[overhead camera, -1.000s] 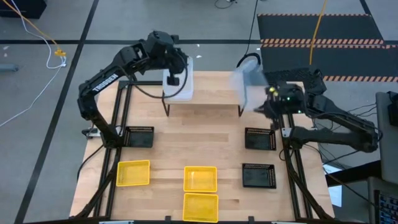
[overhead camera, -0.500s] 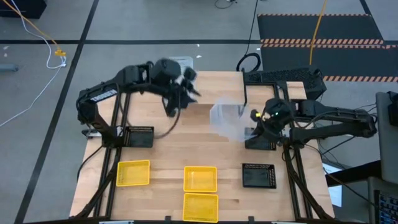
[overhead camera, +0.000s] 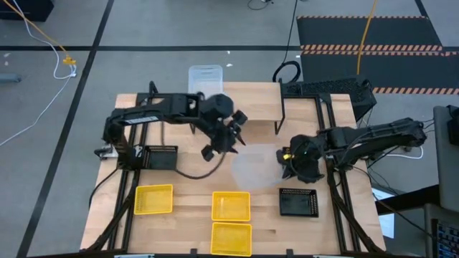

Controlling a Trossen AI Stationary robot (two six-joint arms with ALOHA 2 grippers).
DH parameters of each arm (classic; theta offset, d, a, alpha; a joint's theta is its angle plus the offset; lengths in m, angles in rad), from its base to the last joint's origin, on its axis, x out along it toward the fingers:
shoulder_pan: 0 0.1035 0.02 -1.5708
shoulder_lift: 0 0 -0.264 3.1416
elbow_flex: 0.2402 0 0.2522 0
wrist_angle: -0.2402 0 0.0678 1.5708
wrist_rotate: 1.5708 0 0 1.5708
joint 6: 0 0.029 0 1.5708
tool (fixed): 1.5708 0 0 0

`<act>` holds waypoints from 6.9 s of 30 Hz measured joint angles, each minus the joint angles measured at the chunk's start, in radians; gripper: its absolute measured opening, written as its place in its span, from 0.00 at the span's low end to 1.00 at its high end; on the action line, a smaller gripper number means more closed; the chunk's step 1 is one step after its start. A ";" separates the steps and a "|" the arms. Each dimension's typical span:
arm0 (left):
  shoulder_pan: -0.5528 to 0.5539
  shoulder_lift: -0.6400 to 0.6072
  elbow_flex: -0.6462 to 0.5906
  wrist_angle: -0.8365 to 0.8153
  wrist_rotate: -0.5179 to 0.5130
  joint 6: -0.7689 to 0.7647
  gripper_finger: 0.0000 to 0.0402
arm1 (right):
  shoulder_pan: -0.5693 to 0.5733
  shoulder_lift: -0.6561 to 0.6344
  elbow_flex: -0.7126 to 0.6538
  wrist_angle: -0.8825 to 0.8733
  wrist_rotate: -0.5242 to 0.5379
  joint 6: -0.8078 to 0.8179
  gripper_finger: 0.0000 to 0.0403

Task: Stack baskets on shelf by color
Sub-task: Stack the transparent bin on top of the transparent bin on the shelf

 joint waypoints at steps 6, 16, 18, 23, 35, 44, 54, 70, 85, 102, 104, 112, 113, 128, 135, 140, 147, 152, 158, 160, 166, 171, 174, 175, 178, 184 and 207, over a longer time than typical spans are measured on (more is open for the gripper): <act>-0.031 0.060 0.000 -0.129 0.003 0.039 0.56 | 0.029 0.071 0.000 0.029 0.002 -0.023 0.00; -0.074 0.102 0.000 -0.208 -0.008 0.217 0.48 | 0.043 0.082 0.000 0.055 -0.001 -0.067 0.01; -0.081 0.105 0.000 -0.212 -0.008 0.218 0.41 | 0.044 0.082 0.000 0.051 -0.001 -0.070 0.01; -0.095 0.108 0.000 -0.222 -0.007 0.231 0.19 | 0.044 0.083 -0.001 0.041 -0.007 -0.056 0.01; -0.140 0.109 -0.002 -0.231 -0.052 0.315 0.06 | 0.044 0.082 -0.001 0.043 -0.005 0.200 0.05; -0.141 0.109 -0.002 -0.209 -0.233 0.351 0.03 | 0.043 0.050 -0.001 0.038 -0.089 0.533 0.14; -0.141 0.106 -0.002 -0.203 -0.272 0.409 0.01 | 0.042 -0.069 -0.001 0.095 -0.004 0.404 0.16; -0.116 0.107 0.003 -0.028 -0.560 0.223 0.01 | 0.040 -0.363 0.001 0.612 0.289 0.307 0.45; -0.027 -0.032 0.019 -0.171 -0.970 0.076 0.01 | 0.040 -0.479 -0.099 0.738 0.779 0.586 0.43; 0.427 -0.156 0.214 -0.464 -0.401 0.024 0.01 | 0.034 -0.476 -0.410 1.226 0.791 0.365 0.42; 0.456 -0.154 0.205 -0.477 -0.389 0.038 0.01 | 0.027 -0.476 -0.426 1.251 0.792 0.346 0.42; 0.496 -0.155 0.160 -0.559 -0.381 0.071 0.01 | 0.013 -0.478 -0.428 1.263 0.897 0.320 0.42; 0.496 -0.155 0.157 -0.558 -0.368 0.070 0.01 | 0.013 -0.478 -0.428 1.262 0.898 0.320 0.42; 0.468 -0.155 0.153 -0.555 -0.289 -0.037 0.01 | 0.013 -0.476 -0.428 1.246 0.898 0.323 0.42; 0.468 -0.155 0.152 -0.555 -0.292 -0.056 0.01 | 0.013 -0.476 -0.428 1.202 0.899 0.344 0.42; 0.457 -0.155 0.113 -0.554 -0.296 -0.024 0.01 | 0.013 -0.476 -0.428 1.192 0.899 0.344 0.42; 0.382 -0.155 0.076 -0.540 -0.447 0.005 0.01 | 0.013 -0.476 -0.428 1.194 0.899 0.312 0.42; 0.353 -0.155 0.076 -0.557 -0.468 -0.055 0.01 | 0.013 -0.476 -0.428 1.194 0.899 0.298 0.42; 0.360 -0.155 0.076 -0.555 -0.439 -0.142 0.02 | 0.013 -0.476 -0.428 1.202 0.899 0.287 0.42; 0.357 -0.155 0.076 -0.555 -0.430 -0.135 0.02 | 0.013 -0.477 -0.428 1.202 0.898 0.287 0.42; 0.376 -0.155 0.076 -0.555 -0.436 -0.139 0.02 | 0.013 -0.476 -0.428 1.202 0.898 0.287 0.42; 0.391 -0.155 0.076 -0.555 -0.431 -0.134 0.02 | 0.013 -0.476 -0.428 1.192 0.898 0.287 0.42; 0.400 -0.155 0.076 -0.555 -0.434 -0.148 0.01 | 0.013 -0.477 -0.428 1.190 0.899 0.287 0.42; 0.402 -0.155 0.076 -0.555 -0.435 -0.156 0.01 | 0.013 -0.476 -0.428 1.189 0.899 0.287 0.42; 0.404 -0.155 0.076 -0.554 -0.450 -0.188 0.05 | 0.013 -0.476 -0.428 1.186 0.899 0.287 0.42; 0.405 -0.155 0.076 -0.554 -0.506 -0.170 0.11 | 0.014 -0.477 -0.428 1.181 0.899 0.292 0.42; 0.382 -0.155 0.076 -0.506 -0.610 -0.242 0.38 | 0.014 -0.476 -0.428 1.179 0.900 0.294 0.42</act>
